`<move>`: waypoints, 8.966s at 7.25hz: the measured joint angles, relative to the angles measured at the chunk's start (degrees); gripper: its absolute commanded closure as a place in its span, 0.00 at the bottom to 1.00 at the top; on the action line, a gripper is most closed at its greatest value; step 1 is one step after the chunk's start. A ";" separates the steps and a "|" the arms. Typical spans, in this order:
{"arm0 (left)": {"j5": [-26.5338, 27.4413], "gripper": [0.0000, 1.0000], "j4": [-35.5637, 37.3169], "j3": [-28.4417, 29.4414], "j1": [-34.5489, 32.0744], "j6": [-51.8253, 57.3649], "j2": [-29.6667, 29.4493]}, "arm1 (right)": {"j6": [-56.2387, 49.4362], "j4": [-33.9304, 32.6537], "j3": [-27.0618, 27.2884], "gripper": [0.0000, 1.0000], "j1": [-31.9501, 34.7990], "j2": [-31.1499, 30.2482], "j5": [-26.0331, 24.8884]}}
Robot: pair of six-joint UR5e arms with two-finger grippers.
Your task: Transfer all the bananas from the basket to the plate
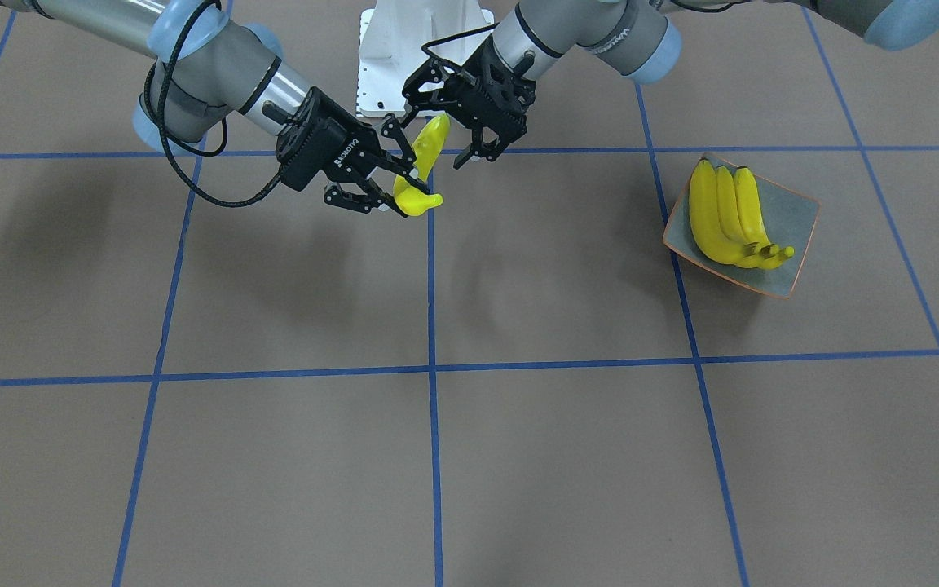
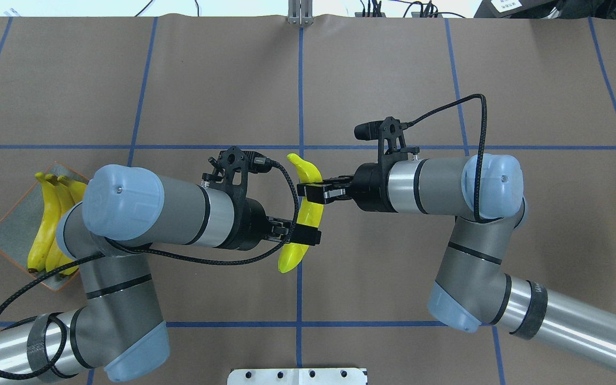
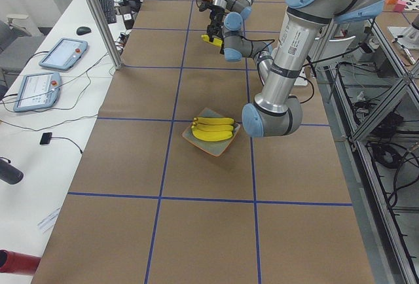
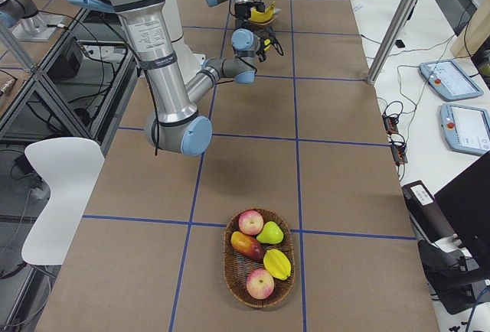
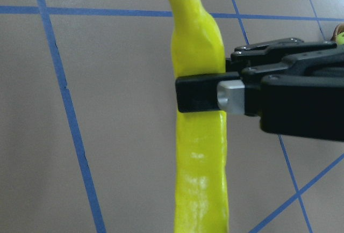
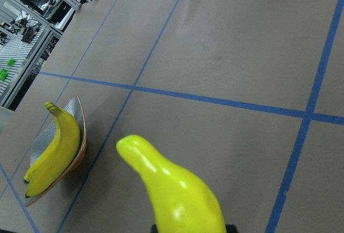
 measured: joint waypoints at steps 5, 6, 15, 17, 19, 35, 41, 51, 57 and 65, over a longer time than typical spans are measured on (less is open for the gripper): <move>0.00 1.00 -0.02 0.85 0.03 -0.95 -0.82 | -0.11 -0.08 1.45 1.00 -1.04 0.53 -0.42; -0.02 1.00 -0.05 0.78 0.03 -1.33 -0.82 | -0.14 -0.06 1.48 0.01 -1.15 0.55 -0.42; -1.69 1.00 25.72 -10.38 -6.03 -3.32 5.60 | 0.82 6.24 4.69 0.00 -1.69 -10.96 -9.05; -4.09 1.00 28.30 -15.18 -11.88 1.33 14.93 | 0.83 6.32 4.58 0.00 -1.32 -15.75 -11.77; -9.13 1.00 28.61 -16.08 -21.16 10.10 24.26 | 0.74 6.32 4.33 0.00 0.82 -19.50 -12.29; -12.33 1.00 21.05 -5.17 -24.25 20.53 38.85 | 1.16 6.16 2.66 0.00 3.28 -21.79 -14.24; -12.28 0.00 20.56 -4.73 -22.15 19.42 38.64 | 1.16 6.18 2.65 0.00 3.25 -21.77 -14.89; -20.10 0.00 21.23 -11.04 -33.68 29.45 36.78 | -4.53 2.01 3.75 0.00 22.58 -30.31 8.11; -20.08 0.00 38.62 -4.61 -46.59 53.70 28.99 | -44.28 -31.29 3.66 0.00 45.51 -29.78 25.26; -28.15 0.00 40.79 3.63 -53.27 55.24 28.84 | -63.24 -58.28 6.33 0.00 51.65 -30.03 31.22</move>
